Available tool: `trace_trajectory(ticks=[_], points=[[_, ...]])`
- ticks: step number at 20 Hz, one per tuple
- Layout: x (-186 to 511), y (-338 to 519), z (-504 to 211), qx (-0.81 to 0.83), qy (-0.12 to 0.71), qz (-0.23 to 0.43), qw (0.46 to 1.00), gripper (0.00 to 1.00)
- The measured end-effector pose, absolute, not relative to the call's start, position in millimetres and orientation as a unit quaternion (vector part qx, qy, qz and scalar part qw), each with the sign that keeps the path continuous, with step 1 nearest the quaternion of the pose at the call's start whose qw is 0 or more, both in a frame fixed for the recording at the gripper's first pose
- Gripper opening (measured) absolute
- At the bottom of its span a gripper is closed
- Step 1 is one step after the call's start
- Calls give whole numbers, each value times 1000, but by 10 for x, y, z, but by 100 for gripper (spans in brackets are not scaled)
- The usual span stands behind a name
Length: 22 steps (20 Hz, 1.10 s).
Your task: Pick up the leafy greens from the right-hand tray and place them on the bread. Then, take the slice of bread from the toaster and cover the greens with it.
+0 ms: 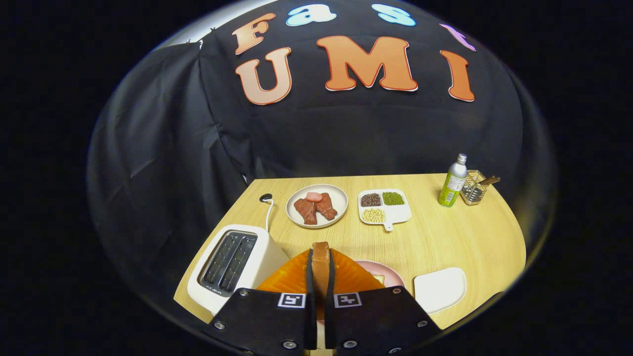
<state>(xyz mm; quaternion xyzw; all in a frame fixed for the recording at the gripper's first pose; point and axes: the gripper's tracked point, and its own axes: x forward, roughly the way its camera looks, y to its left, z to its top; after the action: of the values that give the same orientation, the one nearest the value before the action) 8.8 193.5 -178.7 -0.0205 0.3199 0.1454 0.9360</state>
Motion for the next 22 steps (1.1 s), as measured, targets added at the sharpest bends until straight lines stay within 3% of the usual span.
trace_trajectory(ticks=[13,22], points=[[139,1908,-2588,-7,373,221,901,7],[209,1580,-2834,5,403,201,893,10]])
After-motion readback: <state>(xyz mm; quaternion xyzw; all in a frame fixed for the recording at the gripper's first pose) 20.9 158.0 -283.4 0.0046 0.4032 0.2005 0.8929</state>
